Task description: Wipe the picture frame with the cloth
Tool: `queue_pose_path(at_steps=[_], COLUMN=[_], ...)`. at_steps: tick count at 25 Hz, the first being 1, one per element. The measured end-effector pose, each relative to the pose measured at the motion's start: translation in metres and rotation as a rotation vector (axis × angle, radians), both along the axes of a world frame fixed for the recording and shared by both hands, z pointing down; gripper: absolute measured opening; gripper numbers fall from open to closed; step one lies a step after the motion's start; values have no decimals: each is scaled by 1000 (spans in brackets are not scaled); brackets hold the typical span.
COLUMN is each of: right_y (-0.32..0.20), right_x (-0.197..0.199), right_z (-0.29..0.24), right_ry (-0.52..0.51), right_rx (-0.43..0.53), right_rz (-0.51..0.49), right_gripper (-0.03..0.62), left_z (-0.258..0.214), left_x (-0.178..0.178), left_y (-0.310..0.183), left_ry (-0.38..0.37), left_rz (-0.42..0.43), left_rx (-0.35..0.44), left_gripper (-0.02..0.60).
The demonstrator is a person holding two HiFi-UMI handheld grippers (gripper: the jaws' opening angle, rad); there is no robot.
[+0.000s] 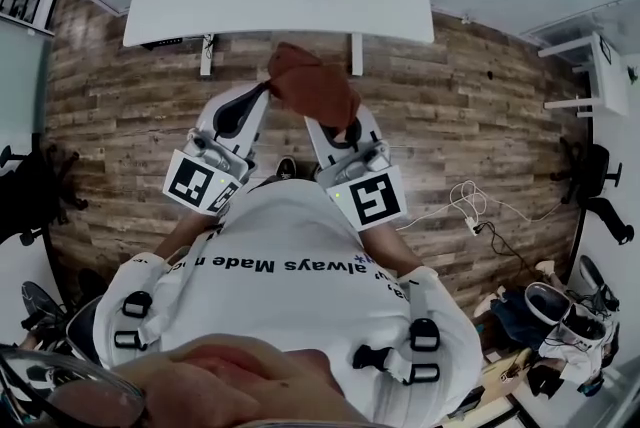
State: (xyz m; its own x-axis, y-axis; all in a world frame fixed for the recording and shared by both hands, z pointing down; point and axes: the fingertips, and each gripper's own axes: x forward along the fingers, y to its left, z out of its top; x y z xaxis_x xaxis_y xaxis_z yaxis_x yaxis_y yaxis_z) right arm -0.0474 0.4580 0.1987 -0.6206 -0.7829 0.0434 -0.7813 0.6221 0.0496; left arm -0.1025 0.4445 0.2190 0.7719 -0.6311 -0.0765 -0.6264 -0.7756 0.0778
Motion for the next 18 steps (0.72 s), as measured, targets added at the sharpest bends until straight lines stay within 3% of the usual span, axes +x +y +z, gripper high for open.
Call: queue_pose_path(at_steps=[7,12,18], right_y=[-1,-23,-60], right_x=[-21,-30,-14], right_z=[4,20,1], right_ry=[-6,53,10], right_rx=[-19,-87,0], right_rz=[12,10,-19], right_gripper=[20,20,20], left_z=[4,3,-7], left_x=[-19,-33,-15], left_y=[-2,-22,-55], left_ry=[3,9,0], left_rz=[14,16,-16], left_rx=[-13,-11,24], left_gripper=[3,3,3])
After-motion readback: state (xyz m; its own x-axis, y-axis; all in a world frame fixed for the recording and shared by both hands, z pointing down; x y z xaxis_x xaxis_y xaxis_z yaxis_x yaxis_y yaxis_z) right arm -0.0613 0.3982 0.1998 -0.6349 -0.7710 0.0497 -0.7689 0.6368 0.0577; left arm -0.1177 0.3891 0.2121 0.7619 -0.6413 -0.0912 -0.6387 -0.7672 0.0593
